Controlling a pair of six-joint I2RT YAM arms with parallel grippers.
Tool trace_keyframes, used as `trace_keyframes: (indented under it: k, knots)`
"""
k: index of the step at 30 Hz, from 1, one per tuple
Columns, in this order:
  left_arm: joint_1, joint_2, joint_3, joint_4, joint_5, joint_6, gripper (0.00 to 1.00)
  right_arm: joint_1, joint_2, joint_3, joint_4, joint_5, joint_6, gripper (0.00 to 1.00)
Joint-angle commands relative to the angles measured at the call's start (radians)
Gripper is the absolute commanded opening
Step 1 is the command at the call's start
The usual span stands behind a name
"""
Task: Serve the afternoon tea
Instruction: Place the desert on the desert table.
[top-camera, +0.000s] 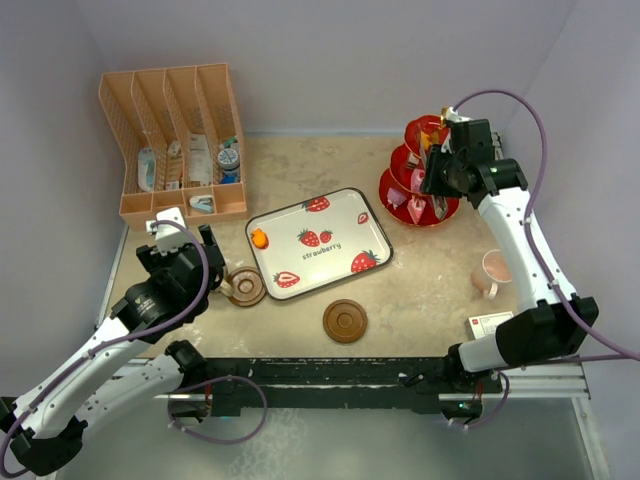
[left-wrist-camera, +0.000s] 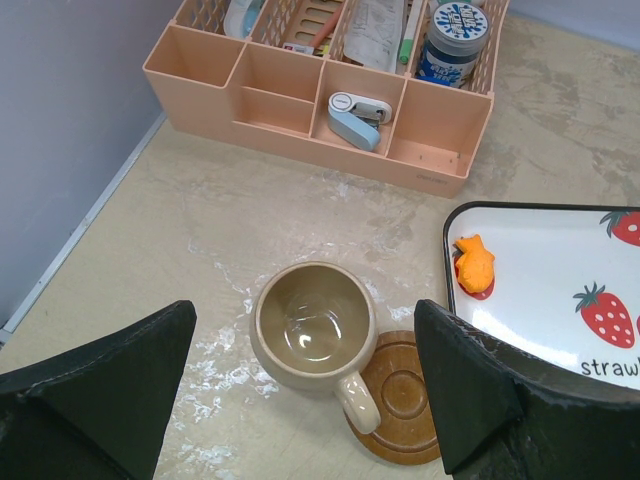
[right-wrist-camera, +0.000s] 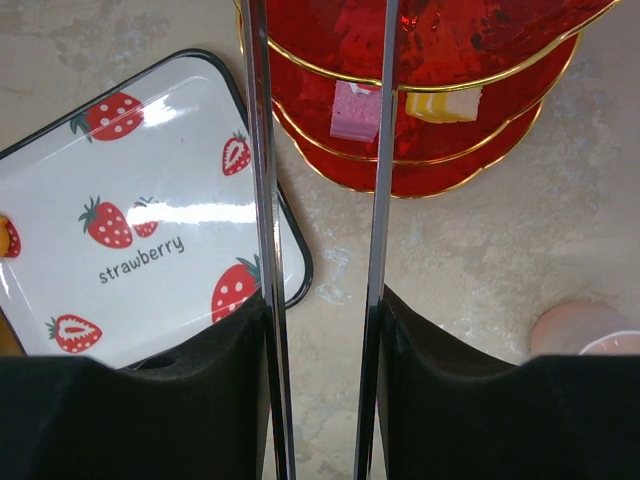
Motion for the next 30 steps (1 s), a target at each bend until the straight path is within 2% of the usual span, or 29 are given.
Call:
trace_keyframes:
  k: [1, 9, 14, 18, 30]
  knots:
    - [0.002, -0.002, 0.020, 0.026, -0.006, 0.012, 0.88, -0.006, -0.063, 0.068, 0.007, -0.048, -0.025, 0.42]
    - [0.002, 0.002, 0.021, 0.029, -0.002, 0.017, 0.88, -0.005, -0.107, 0.082, -0.003, -0.104, -0.036, 0.40]
    - [0.002, -0.006, 0.021, 0.027, -0.004, 0.016, 0.88, -0.003, -0.145, 0.050, 0.029, -0.277, -0.037, 0.37]
    - [0.003, -0.015, 0.021, 0.028, -0.005, 0.016, 0.88, 0.011, -0.168, 0.027, 0.040, -0.329, -0.019, 0.37]
    - [0.002, -0.026, 0.024, 0.014, -0.032, -0.002, 0.88, 0.314, -0.146, -0.025, 0.083, -0.212, 0.082, 0.37]
